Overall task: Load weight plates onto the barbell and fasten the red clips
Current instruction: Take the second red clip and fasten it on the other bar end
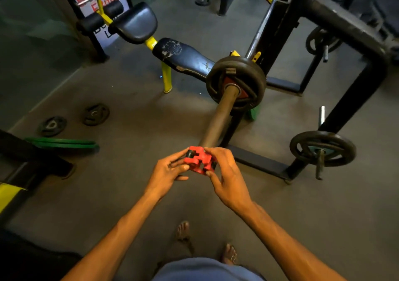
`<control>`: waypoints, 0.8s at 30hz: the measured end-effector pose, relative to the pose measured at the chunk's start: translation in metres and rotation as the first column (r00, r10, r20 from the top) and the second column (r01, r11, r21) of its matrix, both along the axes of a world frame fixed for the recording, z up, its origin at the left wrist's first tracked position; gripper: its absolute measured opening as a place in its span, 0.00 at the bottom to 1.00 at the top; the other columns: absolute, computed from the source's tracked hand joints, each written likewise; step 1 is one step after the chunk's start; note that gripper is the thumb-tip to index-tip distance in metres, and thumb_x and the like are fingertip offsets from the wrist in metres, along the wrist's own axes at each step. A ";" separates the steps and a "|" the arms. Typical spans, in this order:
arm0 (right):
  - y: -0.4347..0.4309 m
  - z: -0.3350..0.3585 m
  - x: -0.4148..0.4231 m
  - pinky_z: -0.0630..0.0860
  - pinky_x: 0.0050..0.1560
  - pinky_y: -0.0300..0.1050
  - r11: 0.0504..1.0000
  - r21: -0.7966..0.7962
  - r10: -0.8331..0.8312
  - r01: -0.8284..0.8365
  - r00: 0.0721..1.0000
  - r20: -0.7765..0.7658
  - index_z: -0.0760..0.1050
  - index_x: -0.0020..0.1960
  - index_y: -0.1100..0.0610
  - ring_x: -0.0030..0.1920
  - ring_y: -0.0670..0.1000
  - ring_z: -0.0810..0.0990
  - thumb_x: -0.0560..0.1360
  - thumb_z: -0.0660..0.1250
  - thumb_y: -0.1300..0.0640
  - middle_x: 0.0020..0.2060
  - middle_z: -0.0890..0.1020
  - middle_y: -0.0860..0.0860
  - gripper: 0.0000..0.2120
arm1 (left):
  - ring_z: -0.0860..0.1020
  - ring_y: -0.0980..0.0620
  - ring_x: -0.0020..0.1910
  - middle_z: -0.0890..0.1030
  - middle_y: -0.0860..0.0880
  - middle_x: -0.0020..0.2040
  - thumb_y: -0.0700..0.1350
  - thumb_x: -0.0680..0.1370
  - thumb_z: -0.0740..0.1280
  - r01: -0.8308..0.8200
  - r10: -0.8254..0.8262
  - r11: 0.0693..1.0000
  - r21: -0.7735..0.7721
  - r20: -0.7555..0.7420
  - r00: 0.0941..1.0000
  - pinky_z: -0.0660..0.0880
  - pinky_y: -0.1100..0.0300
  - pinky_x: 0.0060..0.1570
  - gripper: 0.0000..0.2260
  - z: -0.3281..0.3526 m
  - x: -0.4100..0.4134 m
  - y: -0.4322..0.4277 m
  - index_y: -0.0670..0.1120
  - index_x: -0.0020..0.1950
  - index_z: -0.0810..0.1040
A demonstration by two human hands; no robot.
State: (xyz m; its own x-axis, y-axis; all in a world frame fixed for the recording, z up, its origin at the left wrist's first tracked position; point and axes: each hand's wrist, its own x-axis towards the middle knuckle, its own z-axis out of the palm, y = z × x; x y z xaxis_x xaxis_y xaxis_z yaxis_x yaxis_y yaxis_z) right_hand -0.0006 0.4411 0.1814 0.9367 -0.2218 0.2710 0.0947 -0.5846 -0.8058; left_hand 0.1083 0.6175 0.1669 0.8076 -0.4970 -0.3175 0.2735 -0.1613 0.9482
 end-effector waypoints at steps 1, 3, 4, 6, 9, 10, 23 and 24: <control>0.004 -0.001 0.000 0.69 0.70 0.41 0.999 -0.019 -0.026 0.026 1.000 0.007 0.70 0.71 0.58 0.67 0.46 0.71 0.70 0.71 0.72 0.64 0.73 0.53 0.32 | 0.84 0.57 0.53 0.87 0.54 0.53 0.37 0.73 0.72 0.016 -0.016 1.000 0.011 -0.005 1.000 0.84 0.55 0.43 0.28 -0.002 0.003 0.000 0.50 0.72 0.73; 0.007 -0.003 0.003 0.68 0.70 0.39 0.996 -0.025 -0.084 0.084 0.996 0.008 0.70 0.72 0.59 0.67 0.46 0.71 0.70 0.71 0.73 0.64 0.73 0.55 0.31 | 0.83 0.57 0.54 0.87 0.58 0.52 0.34 0.78 0.69 0.036 -0.036 0.999 0.009 0.006 0.999 0.84 0.54 0.45 0.25 -0.004 0.008 -0.001 0.50 0.72 0.72; 0.005 -0.004 0.007 0.69 0.70 0.41 0.994 -0.023 -0.111 0.111 0.994 0.009 0.70 0.72 0.60 0.67 0.47 0.71 0.71 0.71 0.73 0.64 0.73 0.55 0.31 | 0.83 0.56 0.57 0.86 0.59 0.53 0.34 0.80 0.67 0.060 -0.060 0.998 0.002 0.015 0.998 0.84 0.52 0.47 0.23 -0.003 0.012 -0.004 0.52 0.72 0.72; -0.001 -0.004 0.016 0.70 0.71 0.44 0.985 -0.018 -0.174 0.174 0.985 -0.005 0.67 0.75 0.59 0.68 0.49 0.73 0.72 0.71 0.72 0.66 0.73 0.55 0.33 | 0.82 0.55 0.60 0.85 0.60 0.56 0.37 0.81 0.65 0.106 -0.106 0.994 -0.015 0.013 0.994 0.83 0.50 0.50 0.21 0.002 0.020 -0.010 0.52 0.73 0.71; -0.008 -0.004 0.027 0.71 0.70 0.40 0.951 0.069 -0.296 0.302 0.952 -0.077 0.61 0.79 0.54 0.69 0.47 0.75 0.75 0.72 0.68 0.70 0.73 0.52 0.37 | 0.83 0.54 0.59 0.85 0.58 0.56 0.42 0.82 0.65 0.125 -0.125 0.991 -0.038 0.006 0.992 0.83 0.48 0.51 0.20 0.007 0.032 -0.025 0.51 0.74 0.72; -0.008 -0.003 0.030 0.73 0.69 0.38 0.929 0.114 -0.343 0.353 0.935 -0.093 0.62 0.79 0.53 0.68 0.44 0.76 0.75 0.72 0.66 0.70 0.74 0.51 0.37 | 0.83 0.52 0.58 0.86 0.55 0.56 0.43 0.82 0.65 0.123 -0.123 0.991 -0.042 0.010 0.992 0.83 0.49 0.51 0.20 0.006 0.036 -0.031 0.51 0.74 0.72; -0.038 0.000 0.085 0.76 0.45 0.29 0.763 0.198 -0.584 0.615 0.788 -0.197 0.83 0.56 0.54 0.43 0.36 0.82 0.76 0.73 0.59 0.48 0.83 0.45 0.09 | 0.84 0.50 0.55 0.84 0.44 0.53 0.42 0.82 0.66 0.193 -0.192 0.981 -0.034 0.010 0.981 0.83 0.56 0.45 0.17 0.016 0.106 -0.099 0.48 0.72 0.74; -0.047 0.001 0.095 0.79 0.46 0.35 0.756 0.203 -0.586 0.623 0.781 -0.215 0.83 0.55 0.54 0.42 0.39 0.83 0.76 0.73 0.58 0.46 0.84 0.46 0.08 | 0.84 0.50 0.53 0.84 0.45 0.52 0.42 0.82 0.66 0.200 -0.199 0.979 -0.032 0.025 0.980 0.83 0.57 0.43 0.17 0.020 0.116 -0.111 0.48 0.71 0.74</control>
State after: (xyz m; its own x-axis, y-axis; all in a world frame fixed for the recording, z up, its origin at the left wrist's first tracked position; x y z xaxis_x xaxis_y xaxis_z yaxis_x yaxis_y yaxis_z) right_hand 0.0942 0.3937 0.1822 0.6055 -0.7958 0.0125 -0.3248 -0.2615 -0.9089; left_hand 0.2240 0.5063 0.1864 0.6974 -0.6591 -0.2815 0.2188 -0.1783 0.9593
